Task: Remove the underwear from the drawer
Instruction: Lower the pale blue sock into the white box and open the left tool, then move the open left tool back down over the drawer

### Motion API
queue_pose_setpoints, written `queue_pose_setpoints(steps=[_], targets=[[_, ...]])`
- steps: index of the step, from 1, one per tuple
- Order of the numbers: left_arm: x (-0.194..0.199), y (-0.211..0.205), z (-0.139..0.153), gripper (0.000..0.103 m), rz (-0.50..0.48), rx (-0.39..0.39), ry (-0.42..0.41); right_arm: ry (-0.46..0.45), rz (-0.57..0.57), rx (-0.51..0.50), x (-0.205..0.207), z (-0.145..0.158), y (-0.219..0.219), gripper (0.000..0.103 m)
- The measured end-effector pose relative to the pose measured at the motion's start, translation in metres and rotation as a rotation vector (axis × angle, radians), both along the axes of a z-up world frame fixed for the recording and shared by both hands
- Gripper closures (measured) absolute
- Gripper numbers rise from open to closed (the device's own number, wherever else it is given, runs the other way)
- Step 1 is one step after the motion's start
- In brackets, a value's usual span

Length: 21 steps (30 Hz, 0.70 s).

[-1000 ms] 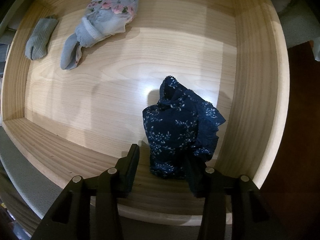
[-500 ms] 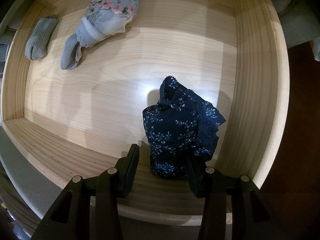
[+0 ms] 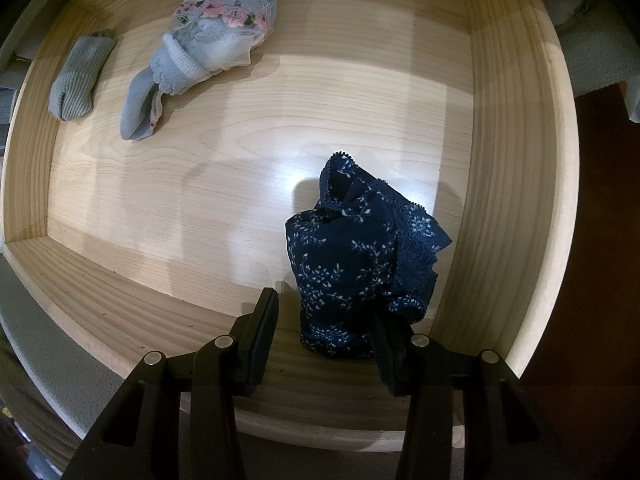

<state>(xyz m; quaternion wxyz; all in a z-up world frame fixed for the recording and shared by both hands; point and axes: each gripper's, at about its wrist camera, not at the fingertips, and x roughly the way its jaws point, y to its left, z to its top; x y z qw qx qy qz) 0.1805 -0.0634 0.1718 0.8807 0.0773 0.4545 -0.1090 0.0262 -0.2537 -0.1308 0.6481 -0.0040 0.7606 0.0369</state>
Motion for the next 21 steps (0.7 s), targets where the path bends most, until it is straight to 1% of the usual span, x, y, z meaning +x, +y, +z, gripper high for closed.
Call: queue_pose_setpoints(steps=[5,9,13,15,17,21], targets=[[-0.022,0.020,0.002,0.058,0.004,0.001,-0.006,-0.001,0.000,-0.001,0.000,0.000,0.001,0.060],[-0.042,0.042,-0.009,0.057,0.027,0.006,0.006,0.000,0.000,-0.001,0.001,0.000,0.001,0.060],[-0.059,0.060,-0.036,0.056,0.055,0.014,0.040,-0.001,-0.001,-0.002,0.001,0.000,0.002,0.060],[-0.067,0.066,-0.056,0.056,0.068,0.042,0.061,-0.001,-0.001,-0.003,0.001,0.000,0.002,0.060],[-0.071,0.071,-0.077,0.056,0.083,0.054,0.095,-0.001,-0.001,-0.004,0.001,0.000,0.002,0.060],[-0.077,0.080,-0.116,0.056,0.115,0.043,0.157,-0.005,-0.003,-0.008,0.003,0.000,0.002,0.061]])
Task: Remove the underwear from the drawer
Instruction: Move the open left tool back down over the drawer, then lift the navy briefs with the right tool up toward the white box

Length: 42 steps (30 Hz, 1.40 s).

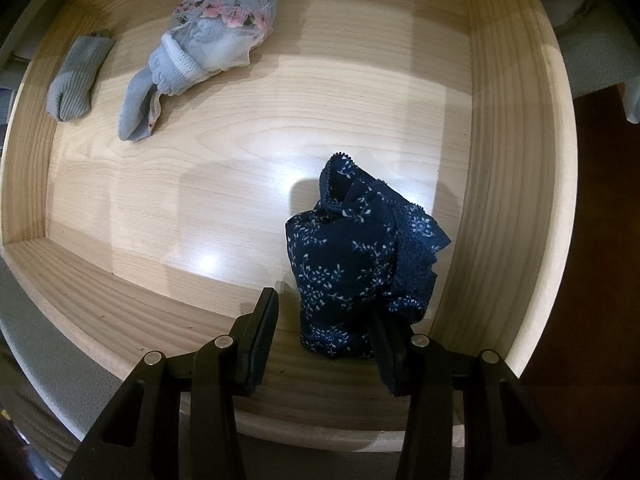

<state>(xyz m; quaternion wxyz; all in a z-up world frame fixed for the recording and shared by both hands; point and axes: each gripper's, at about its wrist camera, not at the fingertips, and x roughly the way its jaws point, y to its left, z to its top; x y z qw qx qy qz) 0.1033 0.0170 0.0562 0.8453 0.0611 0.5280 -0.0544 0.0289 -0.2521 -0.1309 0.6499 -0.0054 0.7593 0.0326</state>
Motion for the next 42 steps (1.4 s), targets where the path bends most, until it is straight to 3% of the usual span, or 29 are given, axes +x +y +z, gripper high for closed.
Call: queue_pose_setpoints(steps=[5,7,15,25,34,42], targets=[[-0.008,0.008,-0.042,0.056,0.038,-0.030,0.053,-0.006,-0.003,-0.011,-0.001,0.001,0.008,0.063],[-0.011,0.010,-0.055,0.056,0.043,-0.030,0.064,-0.012,-0.001,-0.023,-0.002,0.002,0.008,0.068],[-0.013,0.011,-0.083,0.056,0.051,-0.058,0.134,-0.042,-0.024,-0.013,-0.004,0.007,0.000,0.081],[-0.015,0.020,-0.079,0.056,0.109,-0.108,0.090,-0.104,-0.058,0.026,0.000,0.026,-0.018,0.085],[-0.014,0.022,-0.082,0.056,0.123,-0.090,0.103,-0.163,-0.088,0.034,-0.003,0.051,-0.033,0.087],[-0.015,0.022,-0.081,0.056,0.119,-0.096,0.099,-0.215,-0.096,0.045,-0.008,0.092,-0.031,0.088]])
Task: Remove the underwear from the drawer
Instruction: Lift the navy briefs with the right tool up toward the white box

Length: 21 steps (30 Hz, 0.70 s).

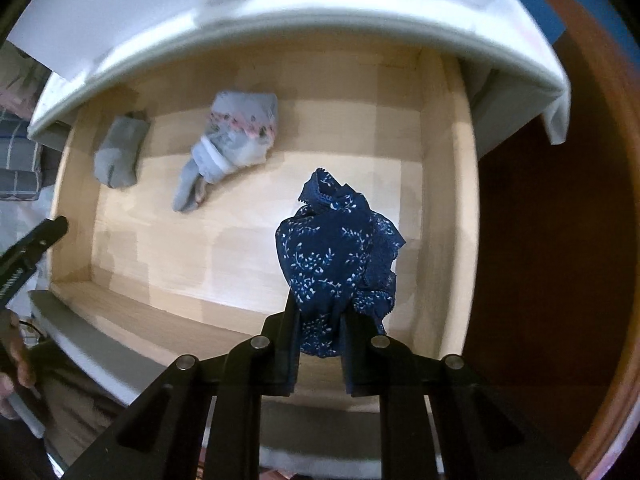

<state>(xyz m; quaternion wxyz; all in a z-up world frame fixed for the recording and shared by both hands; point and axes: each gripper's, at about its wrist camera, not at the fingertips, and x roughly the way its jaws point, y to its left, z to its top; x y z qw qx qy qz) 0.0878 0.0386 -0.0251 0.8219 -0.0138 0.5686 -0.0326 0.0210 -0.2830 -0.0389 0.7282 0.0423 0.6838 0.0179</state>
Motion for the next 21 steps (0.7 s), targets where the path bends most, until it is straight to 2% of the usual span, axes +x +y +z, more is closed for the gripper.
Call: queue_pose_setpoints(steps=[4,10,16,21], targets=[[0.000,0.001,0.000,0.056,0.004,-0.005,0.002,-0.026,-0.001,0.015,0.000,0.023,0.003,0.088],[0.000,0.001,0.000,0.056,0.006,-0.004,0.000,-0.106,0.025,0.006,0.000,0.074,0.012,0.088],[-0.001,0.001,0.002,0.056,0.007,-0.011,-0.008,-0.198,0.041,0.004,0.000,0.137,0.018,0.088],[-0.001,0.002,0.002,0.056,0.013,-0.019,-0.007,-0.288,0.054,-0.006,0.016,0.189,0.026,0.088]])
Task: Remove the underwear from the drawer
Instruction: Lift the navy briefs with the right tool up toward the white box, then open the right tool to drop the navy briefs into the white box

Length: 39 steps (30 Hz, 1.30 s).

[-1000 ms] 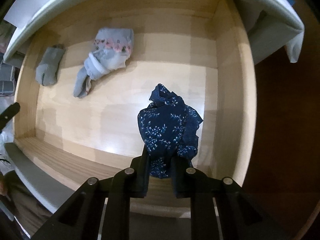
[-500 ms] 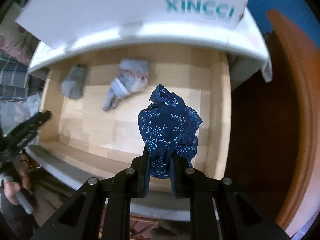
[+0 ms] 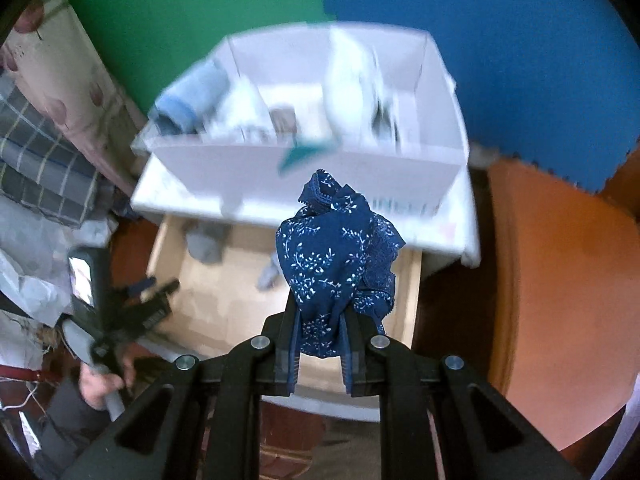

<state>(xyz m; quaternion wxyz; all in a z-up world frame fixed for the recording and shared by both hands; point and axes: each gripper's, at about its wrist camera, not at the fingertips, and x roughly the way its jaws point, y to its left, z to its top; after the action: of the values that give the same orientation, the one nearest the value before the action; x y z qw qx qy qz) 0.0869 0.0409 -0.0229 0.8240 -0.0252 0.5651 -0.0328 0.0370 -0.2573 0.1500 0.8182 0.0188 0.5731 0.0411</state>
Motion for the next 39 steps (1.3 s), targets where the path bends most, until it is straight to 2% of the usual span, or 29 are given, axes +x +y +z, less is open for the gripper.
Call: queue_pose_setpoints(steps=[5,10,14,18,29,33,34,37,39], targets=[[0.000,0.000,0.001,0.056,0.001,-0.004,-0.005,-0.088,0.005,-0.008,0.035,0.041,0.016,0.088],[0.000,0.001,0.000,0.056,0.011,-0.004,-0.002,-0.135,0.010,-0.024,0.075,0.058,0.029,0.088],[0.000,0.002,0.000,0.056,0.018,0.001,-0.004,-0.130,0.011,-0.042,0.104,0.052,0.040,0.088],[-0.001,0.002,-0.001,0.056,0.021,0.020,-0.007,-0.100,0.007,-0.051,0.124,0.032,0.048,0.088],[-0.003,0.000,0.001,0.056,0.008,0.042,-0.027,-0.016,0.001,-0.052,0.149,-0.023,0.050,0.087],[-0.003,0.000,0.001,0.056,0.006,0.041,-0.027,0.006,0.009,-0.046,0.150,-0.034,0.053,0.083],[-0.003,0.000,0.001,0.056,0.006,0.041,-0.027,0.007,0.008,-0.046,0.150,-0.035,0.053,0.079],[-0.003,0.000,0.001,0.056,0.009,0.035,-0.024,0.005,0.008,-0.051,0.147,-0.033,0.054,0.072],[-0.002,0.001,-0.001,0.056,0.014,0.033,-0.021,-0.010,0.021,-0.059,0.141,-0.027,0.057,0.071]])
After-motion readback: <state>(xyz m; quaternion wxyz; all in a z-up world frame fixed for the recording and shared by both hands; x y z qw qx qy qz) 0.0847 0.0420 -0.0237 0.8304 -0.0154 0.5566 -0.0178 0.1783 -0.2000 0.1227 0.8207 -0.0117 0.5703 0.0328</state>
